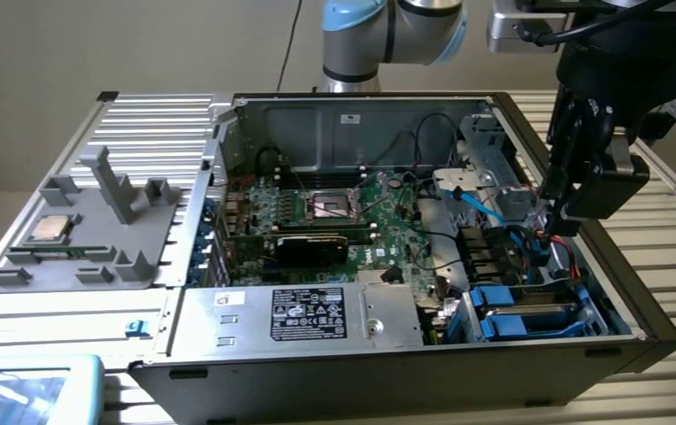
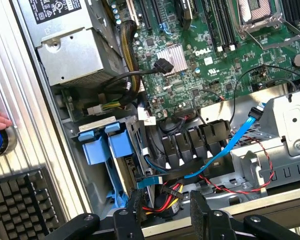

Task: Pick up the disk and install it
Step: 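Insert the first disk wire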

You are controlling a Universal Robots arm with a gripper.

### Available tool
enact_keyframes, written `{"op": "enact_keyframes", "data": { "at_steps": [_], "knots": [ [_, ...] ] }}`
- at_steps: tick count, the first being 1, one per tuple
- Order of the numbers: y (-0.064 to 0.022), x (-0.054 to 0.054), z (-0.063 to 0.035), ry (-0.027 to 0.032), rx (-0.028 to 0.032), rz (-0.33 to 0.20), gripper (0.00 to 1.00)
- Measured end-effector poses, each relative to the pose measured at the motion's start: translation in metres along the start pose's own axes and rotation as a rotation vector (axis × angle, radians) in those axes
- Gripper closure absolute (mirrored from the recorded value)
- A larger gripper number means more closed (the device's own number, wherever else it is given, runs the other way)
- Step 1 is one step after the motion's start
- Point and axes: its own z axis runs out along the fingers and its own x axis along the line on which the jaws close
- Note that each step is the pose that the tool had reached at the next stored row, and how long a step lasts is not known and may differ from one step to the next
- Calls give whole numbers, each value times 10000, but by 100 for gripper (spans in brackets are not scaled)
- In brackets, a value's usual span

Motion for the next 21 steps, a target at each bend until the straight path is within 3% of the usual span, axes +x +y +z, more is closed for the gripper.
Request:
{"op": "enact_keyframes", "data": {
  "at_steps": [12,16,21],
  "knots": [
    [-1,4,0,0,2,-1,49],
    [-26,92,6,-3,4,-22,49],
    [10,128,3,-33,14,-315,49]
  ]
}}
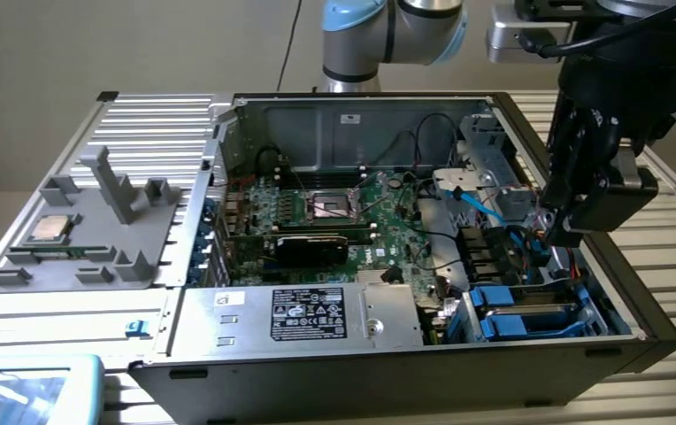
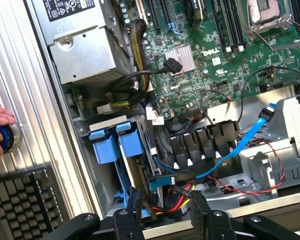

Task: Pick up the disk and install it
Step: 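Insert the first disk wire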

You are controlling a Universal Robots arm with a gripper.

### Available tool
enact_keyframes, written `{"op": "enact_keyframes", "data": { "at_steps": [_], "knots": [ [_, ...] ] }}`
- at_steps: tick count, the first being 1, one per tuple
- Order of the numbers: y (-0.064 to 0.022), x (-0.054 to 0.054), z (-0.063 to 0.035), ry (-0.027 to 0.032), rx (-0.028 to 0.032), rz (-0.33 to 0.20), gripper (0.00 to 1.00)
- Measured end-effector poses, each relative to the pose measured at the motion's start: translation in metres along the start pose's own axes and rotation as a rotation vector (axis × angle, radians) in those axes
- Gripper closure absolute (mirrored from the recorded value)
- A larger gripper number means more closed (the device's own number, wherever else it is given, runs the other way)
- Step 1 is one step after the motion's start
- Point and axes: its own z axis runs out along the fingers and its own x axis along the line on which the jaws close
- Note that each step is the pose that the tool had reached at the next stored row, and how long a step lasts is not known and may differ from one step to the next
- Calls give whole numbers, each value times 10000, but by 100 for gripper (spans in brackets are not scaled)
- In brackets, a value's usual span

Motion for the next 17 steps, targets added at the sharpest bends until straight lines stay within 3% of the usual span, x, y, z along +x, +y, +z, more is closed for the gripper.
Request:
{"op": "enact_keyframes", "data": {
  "at_steps": [5,7,9,12,16,17],
  "knots": [
    [11,5,0,-85,29,-793,49],
    [8,20,3,-92,10,-914,49],
    [-10,78,9,-94,-64,-919,49],
    [-41,170,21,-156,-202,-919,49],
    [-74,278,49,-339,-426,-910,49],
    [-82,306,55,-413,-467,-905,49]
  ]
}}
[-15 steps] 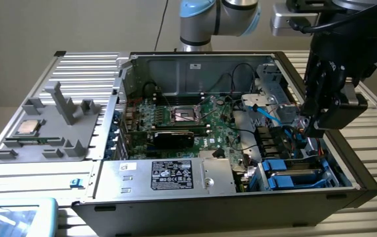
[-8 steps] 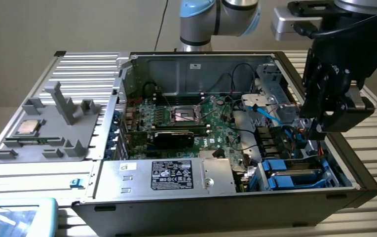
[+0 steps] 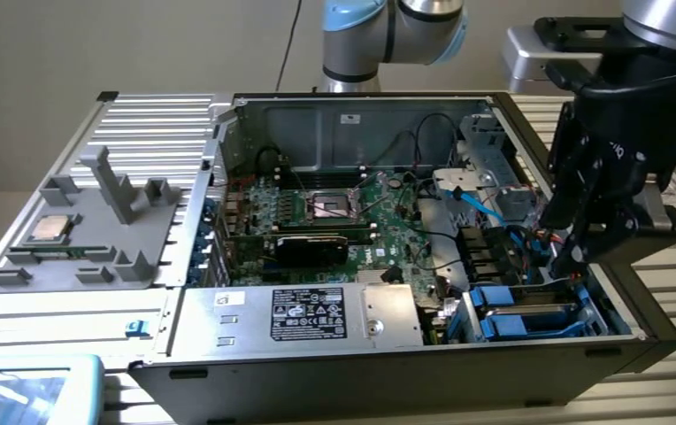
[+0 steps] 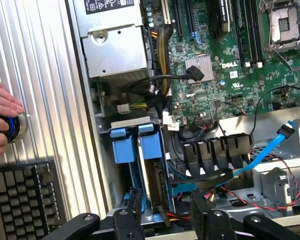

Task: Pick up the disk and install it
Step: 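Insert the first disk wire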

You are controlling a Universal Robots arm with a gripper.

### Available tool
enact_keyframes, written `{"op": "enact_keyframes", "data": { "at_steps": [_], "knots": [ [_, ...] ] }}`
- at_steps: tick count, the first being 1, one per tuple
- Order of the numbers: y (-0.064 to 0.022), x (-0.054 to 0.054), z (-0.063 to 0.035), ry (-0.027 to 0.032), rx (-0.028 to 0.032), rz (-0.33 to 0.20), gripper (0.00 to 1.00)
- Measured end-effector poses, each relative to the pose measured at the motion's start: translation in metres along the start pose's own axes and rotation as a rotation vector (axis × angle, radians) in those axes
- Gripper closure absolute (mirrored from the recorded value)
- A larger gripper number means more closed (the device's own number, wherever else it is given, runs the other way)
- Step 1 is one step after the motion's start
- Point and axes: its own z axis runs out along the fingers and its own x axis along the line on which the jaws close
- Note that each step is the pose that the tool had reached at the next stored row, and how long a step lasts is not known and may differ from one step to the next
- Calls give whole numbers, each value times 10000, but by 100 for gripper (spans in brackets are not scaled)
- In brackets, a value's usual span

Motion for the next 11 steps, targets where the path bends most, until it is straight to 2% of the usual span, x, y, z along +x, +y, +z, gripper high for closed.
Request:
{"op": "enact_keyframes", "data": {
  "at_steps": [1,4,7,11],
  "knots": [
    [-6,33,5,-68,-31,4,49],
    [-21,115,19,-177,-124,9,49],
    [-42,151,56,-217,-205,-81,49],
    [-73,145,84,-233,-209,-443,49]
  ]
}}
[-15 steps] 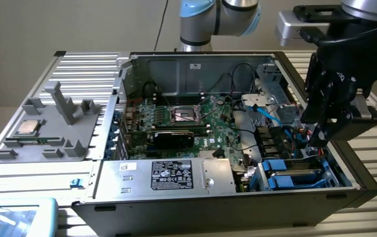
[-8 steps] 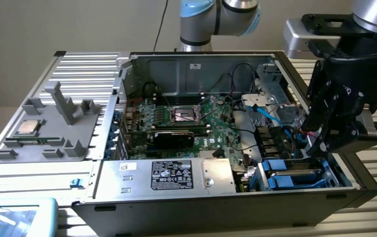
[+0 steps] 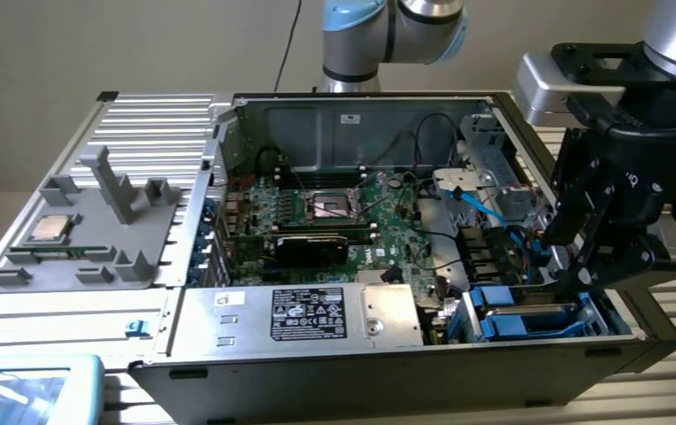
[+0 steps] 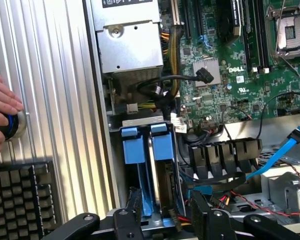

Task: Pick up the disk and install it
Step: 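Insert the first disk wire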

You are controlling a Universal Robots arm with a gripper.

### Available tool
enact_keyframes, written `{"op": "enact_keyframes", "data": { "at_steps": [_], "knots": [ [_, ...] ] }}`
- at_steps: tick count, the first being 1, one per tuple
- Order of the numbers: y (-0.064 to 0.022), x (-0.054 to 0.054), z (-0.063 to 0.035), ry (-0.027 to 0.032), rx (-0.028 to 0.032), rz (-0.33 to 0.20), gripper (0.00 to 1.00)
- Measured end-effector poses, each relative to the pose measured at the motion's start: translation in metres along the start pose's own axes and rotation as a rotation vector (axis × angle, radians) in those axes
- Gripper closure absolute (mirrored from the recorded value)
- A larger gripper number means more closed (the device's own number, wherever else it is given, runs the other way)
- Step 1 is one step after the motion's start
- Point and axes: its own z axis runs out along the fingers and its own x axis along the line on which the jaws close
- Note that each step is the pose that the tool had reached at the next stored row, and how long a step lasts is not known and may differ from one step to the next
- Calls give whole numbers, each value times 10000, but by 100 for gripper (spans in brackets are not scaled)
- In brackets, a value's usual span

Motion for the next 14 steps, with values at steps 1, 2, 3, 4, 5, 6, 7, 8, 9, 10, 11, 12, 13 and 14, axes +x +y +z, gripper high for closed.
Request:
{"op": "enact_keyframes", "data": {
  "at_steps": [1,2,3,4,5,6,7,8,9,10,11,12,13,14],
  "knots": [
    [-7,-1,6,-2,-2,-99,49],
    [-14,-2,14,-6,-4,-200,49],
    [-21,-3,22,-11,-6,-301,49],
    [-29,-4,29,-14,-7,-403,49],
    [-38,-5,36,-17,-9,-497,49],
    [-48,-6,44,-20,-11,-587,49],
    [-59,-8,51,-24,-13,-673,49],
    [-71,-9,59,-27,-15,-759,49],
    [-82,-11,67,-29,-18,-838,49],
    [-91,-12,75,-33,-21,-922,49],
    [-100,-14,84,-34,-25,-1010,49],
    [-111,-15,95,-38,-30,-1096,49],
    [-121,-16,107,-40,-35,-1179,49],
    [-132,-18,118,-42,-41,-1262,49]
  ]
}}
